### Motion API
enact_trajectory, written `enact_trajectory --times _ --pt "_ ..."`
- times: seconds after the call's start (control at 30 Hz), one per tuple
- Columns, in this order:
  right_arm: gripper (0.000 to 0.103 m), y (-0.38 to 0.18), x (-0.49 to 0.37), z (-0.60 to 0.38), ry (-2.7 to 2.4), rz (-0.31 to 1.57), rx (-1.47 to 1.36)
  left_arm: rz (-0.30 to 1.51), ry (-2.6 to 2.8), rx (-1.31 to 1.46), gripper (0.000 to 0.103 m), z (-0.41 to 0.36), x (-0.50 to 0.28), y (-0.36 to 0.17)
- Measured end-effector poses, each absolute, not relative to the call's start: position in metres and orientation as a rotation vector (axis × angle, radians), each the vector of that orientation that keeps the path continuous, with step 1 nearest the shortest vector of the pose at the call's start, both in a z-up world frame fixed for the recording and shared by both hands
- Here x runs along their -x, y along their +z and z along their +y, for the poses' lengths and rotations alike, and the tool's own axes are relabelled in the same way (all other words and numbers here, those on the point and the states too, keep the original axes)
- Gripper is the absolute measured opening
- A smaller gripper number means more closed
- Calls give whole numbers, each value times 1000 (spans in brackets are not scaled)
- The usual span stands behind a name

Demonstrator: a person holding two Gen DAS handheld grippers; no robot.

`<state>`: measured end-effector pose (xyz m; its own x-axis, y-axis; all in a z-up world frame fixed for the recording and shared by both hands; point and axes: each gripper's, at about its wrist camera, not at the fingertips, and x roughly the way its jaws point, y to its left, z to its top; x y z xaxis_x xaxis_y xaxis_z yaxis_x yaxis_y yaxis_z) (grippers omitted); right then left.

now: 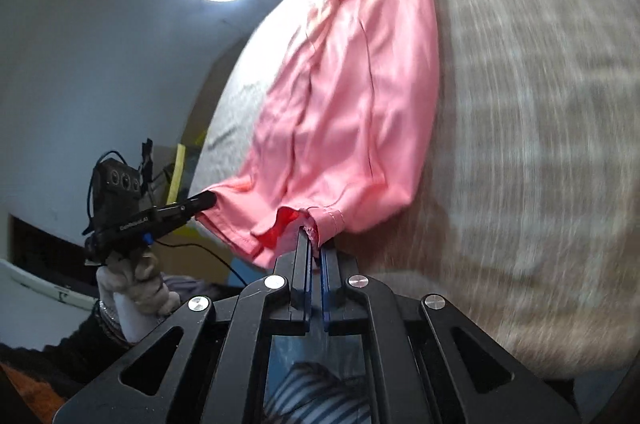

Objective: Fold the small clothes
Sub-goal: 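Lift the hem with both tools and fold it toward the collar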

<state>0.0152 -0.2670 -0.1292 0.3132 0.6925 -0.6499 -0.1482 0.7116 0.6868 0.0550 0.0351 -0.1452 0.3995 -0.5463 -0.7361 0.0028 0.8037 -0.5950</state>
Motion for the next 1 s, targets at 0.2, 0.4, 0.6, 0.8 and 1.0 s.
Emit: enact_trajectory --times 0.2,0.4,0.6,0.8,1.0 --pt "2 -109 -64 -275 554 1039 -578 1072 -350 543 2 36 -103 -122" --pt "2 -100 -116 -271 515 992 -547 1065 -296 545 2 35 -160 -126" --pt "2 -120 -147 -266 456 1040 -503 1108 -264 546 2 29 -193 -146" --pt "2 -138 -165 -280 392 1058 -530 1100 -247 522 2 25 -213 -152" --pt "2 -140 -177 -284 365 1043 -526 1097 -233 498 2 19 -231 -157"
